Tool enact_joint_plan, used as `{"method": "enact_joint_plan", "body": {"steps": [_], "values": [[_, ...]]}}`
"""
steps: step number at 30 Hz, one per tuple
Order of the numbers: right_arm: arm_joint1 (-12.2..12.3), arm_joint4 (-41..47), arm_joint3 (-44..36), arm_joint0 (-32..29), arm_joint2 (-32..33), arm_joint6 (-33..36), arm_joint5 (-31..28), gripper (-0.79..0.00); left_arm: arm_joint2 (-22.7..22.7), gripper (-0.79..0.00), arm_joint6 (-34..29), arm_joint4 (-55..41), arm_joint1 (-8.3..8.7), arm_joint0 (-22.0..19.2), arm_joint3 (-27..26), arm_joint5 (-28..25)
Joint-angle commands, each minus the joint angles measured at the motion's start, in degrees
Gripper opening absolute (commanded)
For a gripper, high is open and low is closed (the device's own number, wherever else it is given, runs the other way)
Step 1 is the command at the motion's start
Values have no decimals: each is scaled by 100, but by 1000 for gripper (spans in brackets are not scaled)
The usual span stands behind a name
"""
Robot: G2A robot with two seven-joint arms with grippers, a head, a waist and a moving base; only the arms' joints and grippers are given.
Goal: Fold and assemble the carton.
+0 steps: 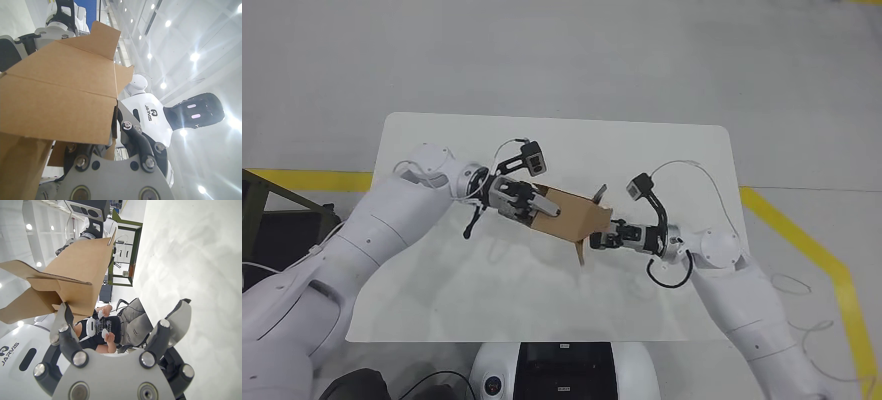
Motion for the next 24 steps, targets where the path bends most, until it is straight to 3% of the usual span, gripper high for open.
{"method": "enact_joint_plan", "body": {"steps": [1, 24], "values": [[1, 6, -11, -8, 5, -66, -46, 0, -25, -785, 0, -91, -1, 6, 70, -1], [-18, 107, -71, 16, -253, -249, -123, 0, -67, -785, 0, -278, -43, 10, 170, 56]]}}
